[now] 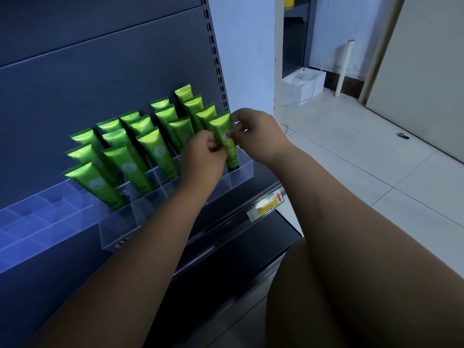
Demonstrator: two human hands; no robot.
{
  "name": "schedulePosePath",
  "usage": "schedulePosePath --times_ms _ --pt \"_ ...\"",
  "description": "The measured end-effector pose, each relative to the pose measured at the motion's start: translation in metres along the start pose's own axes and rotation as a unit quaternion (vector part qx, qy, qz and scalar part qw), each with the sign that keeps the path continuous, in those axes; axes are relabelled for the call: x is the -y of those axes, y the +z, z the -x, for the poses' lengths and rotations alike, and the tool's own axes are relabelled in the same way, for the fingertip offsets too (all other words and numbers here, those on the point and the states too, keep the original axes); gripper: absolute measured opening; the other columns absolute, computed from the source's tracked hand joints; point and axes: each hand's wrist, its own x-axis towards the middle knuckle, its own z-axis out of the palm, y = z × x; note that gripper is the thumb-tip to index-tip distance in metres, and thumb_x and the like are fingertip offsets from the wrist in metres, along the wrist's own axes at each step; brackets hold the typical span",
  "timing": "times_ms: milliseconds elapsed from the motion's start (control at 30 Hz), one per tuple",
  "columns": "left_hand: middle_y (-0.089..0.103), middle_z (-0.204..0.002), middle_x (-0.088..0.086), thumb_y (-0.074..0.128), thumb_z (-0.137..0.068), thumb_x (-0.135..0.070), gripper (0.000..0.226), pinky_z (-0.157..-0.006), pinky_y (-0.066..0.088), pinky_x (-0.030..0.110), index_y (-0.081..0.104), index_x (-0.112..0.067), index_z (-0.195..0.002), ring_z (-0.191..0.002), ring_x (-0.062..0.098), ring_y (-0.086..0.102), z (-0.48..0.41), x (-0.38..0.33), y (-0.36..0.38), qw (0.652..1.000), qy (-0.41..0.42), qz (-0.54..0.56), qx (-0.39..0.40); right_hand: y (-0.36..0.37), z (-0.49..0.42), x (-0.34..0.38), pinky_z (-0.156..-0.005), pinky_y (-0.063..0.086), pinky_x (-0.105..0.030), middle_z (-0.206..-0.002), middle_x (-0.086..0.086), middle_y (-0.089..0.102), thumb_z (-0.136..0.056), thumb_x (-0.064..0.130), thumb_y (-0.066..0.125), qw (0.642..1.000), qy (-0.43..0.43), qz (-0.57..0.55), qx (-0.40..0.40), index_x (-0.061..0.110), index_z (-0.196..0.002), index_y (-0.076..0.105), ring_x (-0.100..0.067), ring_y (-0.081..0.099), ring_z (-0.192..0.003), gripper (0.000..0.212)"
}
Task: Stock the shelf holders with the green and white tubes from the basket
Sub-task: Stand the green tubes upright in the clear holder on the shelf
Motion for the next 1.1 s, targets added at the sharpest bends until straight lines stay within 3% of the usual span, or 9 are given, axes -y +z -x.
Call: schedulePosePath --times_ms 133,267,400,500,600,700,800,933,1100 --pt "0.062 -0.082 -0.012 0.076 -0.089 -0.014 0.018 -0.066 0.045 0.022 0.059 -0.020 -0.090 -0.076 0.000 0.060 0.003 0.003 -0.001 1.000 0.000 0.012 0.001 -0.001 0.001 0.001 -0.075 0.054 -0.035 -0.091 -0.013 0.070 -0.087 0.014 0.073 1.000 0.008 -0.007 0.012 0.005 -0.097 0.063 -0.031 0.066 -0.085 0.017" --pt "0.065 -0.085 -0.012 0.076 -0.090 -0.015 0.016 -0.069 0.049 0.023 0.061 -0.020 -0.092 -0.081 0.002 0.064 0.004 0.004 -0.003 1.000 -0.001 0.014 0.004 -0.004 0.004 0.003 -0.063 0.044 -0.015 -0.084 0.000 0.068 -0.089 0.016 0.073 1.000 0.015 -0.010 0.023 0.014 -0.099 0.066 -0.015 0.059 -0.077 0.013" --pt "0.067 -0.089 -0.010 0.076 -0.089 -0.016 0.014 -0.076 0.054 0.027 0.065 -0.015 -0.098 -0.084 0.004 0.066 0.006 0.003 -0.005 0.999 -0.009 0.034 0.003 -0.008 0.007 0.007 -0.067 0.046 -0.018 -0.089 -0.001 0.071 -0.087 0.014 0.071 0.999 0.019 -0.009 0.025 0.017 -0.101 0.067 -0.016 0.063 -0.081 0.015" --pt "0.067 -0.090 -0.012 0.076 -0.090 -0.016 0.016 -0.077 0.054 0.028 0.064 -0.017 -0.100 -0.085 0.002 0.066 0.007 0.002 -0.006 0.999 -0.010 0.034 0.004 -0.013 0.011 0.012 -0.064 0.044 -0.008 -0.085 0.009 0.069 -0.087 0.012 0.067 0.999 0.026 -0.011 0.031 0.027 -0.099 0.064 -0.004 0.062 -0.079 0.020" --pt "0.064 -0.096 -0.015 0.075 -0.090 -0.016 0.025 -0.079 0.052 0.025 0.058 -0.021 -0.109 -0.091 0.001 0.064 0.011 -0.001 -0.009 0.999 -0.019 0.049 -0.005 -0.014 0.016 0.017 -0.075 0.051 -0.022 -0.093 0.006 0.071 -0.087 0.014 0.068 0.999 0.039 -0.007 0.034 0.023 -0.108 0.065 -0.011 0.065 -0.088 0.023" --pt "0.065 -0.107 -0.007 0.073 -0.092 -0.019 0.032 -0.091 0.055 0.035 0.056 -0.018 -0.119 -0.104 0.011 0.064 0.019 -0.007 -0.014 0.998 -0.015 0.048 -0.022 -0.015 0.024 0.029 -0.087 0.053 -0.032 -0.111 0.002 0.070 -0.088 0.018 0.068 0.999 0.036 0.021 0.030 0.017 -0.121 0.064 -0.016 0.064 -0.102 0.033" --pt "0.064 -0.120 -0.004 0.069 -0.096 -0.026 0.035 -0.094 0.053 0.038 0.055 -0.017 -0.127 -0.113 0.014 0.061 0.034 -0.016 -0.029 0.999 -0.009 0.022 -0.025 -0.015 0.037 0.049 -0.085 0.047 -0.029 -0.124 0.002 0.065 -0.090 0.020 0.065 0.997 0.043 0.057 0.007 0.016 -0.130 0.060 -0.015 0.059 -0.106 0.040" --pt "0.061 -0.119 -0.010 0.062 -0.099 -0.042 0.034 -0.082 0.049 0.028 0.057 -0.022 -0.126 -0.107 0.009 0.059 0.064 -0.021 -0.063 0.995 -0.062 0.005 -0.083 0.001 0.063 0.075 -0.069 0.043 -0.033 -0.112 -0.003 0.063 -0.089 0.027 0.059 0.992 0.037 0.096 -0.070 0.016 -0.114 0.062 -0.024 0.060 -0.101 0.027" --pt "0.062 -0.121 -0.003 0.059 -0.100 -0.044 0.040 -0.084 0.046 0.032 0.056 -0.019 -0.131 -0.109 0.019 0.060 0.090 -0.014 -0.084 0.990 -0.051 -0.082 -0.100 0.010 0.073 0.096 -0.076 0.035 -0.031 -0.124 -0.007 0.058 -0.096 0.034 0.053 0.988 0.018 0.125 -0.087 0.014 -0.127 0.057 -0.027 0.055 -0.114 0.037"
